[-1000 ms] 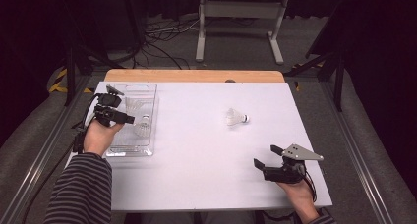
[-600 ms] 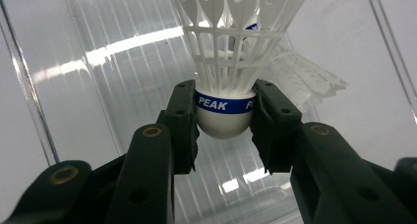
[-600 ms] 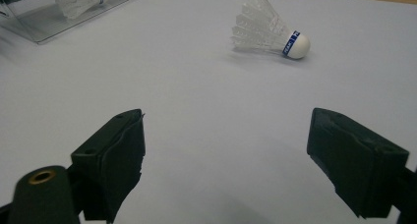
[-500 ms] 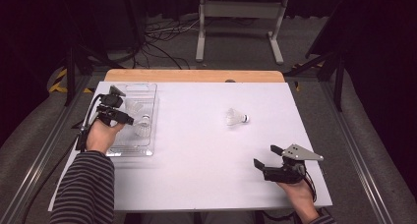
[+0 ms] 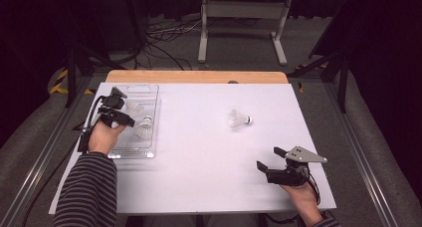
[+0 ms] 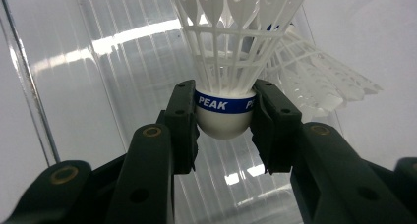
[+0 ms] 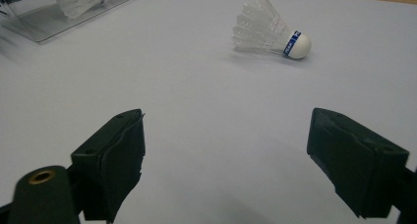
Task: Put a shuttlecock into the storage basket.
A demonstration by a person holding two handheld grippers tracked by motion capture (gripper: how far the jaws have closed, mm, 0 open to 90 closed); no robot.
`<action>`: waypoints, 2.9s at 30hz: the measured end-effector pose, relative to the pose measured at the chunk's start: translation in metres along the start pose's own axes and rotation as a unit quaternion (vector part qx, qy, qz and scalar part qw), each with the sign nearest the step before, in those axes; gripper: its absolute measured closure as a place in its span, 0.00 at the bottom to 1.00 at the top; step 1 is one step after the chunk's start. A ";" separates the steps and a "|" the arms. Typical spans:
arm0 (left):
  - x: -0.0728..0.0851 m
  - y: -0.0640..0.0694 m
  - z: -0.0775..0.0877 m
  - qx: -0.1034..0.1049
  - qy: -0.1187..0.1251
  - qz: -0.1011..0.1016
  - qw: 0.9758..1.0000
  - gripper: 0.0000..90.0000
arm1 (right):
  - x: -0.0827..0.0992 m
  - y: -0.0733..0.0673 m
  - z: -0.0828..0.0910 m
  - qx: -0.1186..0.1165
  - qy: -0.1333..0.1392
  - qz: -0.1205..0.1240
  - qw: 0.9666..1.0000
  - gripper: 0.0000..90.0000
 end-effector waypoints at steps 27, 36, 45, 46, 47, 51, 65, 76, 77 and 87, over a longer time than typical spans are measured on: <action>0.001 0.008 0.015 -0.013 0.042 -0.017 0.999 0.45 | -0.001 0.000 0.000 0.000 0.003 0.000 1.000 0.17; 0.007 0.011 0.020 -0.009 0.049 -0.016 0.999 0.40 | -0.001 0.000 0.000 -0.001 0.003 0.000 1.000 0.17; 0.013 0.015 0.023 -0.011 0.059 -0.024 0.998 0.32 | -0.001 0.000 0.001 0.000 0.002 -0.001 1.000 0.17; 0.013 0.015 0.023 -0.010 0.060 -0.023 0.998 0.32 | -0.001 0.000 0.001 0.000 0.004 -0.002 1.000 0.17; 0.014 0.015 0.024 -0.011 0.062 -0.023 0.998 0.32 | -0.001 0.000 0.001 0.000 0.004 -0.002 1.000 0.17; 0.017 0.016 0.028 -0.008 0.075 -0.029 0.997 0.32 | -0.001 0.000 0.001 0.000 0.004 -0.001 1.000 0.17; 0.027 0.024 0.033 -0.002 0.093 -0.046 0.995 0.33 | -0.001 0.000 0.001 0.000 0.004 -0.002 1.000 0.17; 0.035 0.027 0.037 0.008 0.109 -0.050 0.993 0.33 | -0.001 0.000 0.001 0.000 0.003 -0.001 1.000 0.17; 0.036 0.027 0.038 0.010 0.109 -0.052 0.993 0.33 | -0.001 0.000 0.001 0.000 0.002 -0.001 1.000 0.17; 0.043 0.031 0.040 0.006 0.127 -0.061 0.990 0.31 | -0.001 0.000 0.000 0.001 0.003 -0.001 1.000 0.17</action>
Point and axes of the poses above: each handheld gripper's, and its own axes: z roughly backward along the jaws, x roughly out of its underside, y roughly to its right, the point moved 9 cm from there along -z, roughly forward along the jaws, and after that the axes turned 10 degrees about -y, right-handed, at the moved point
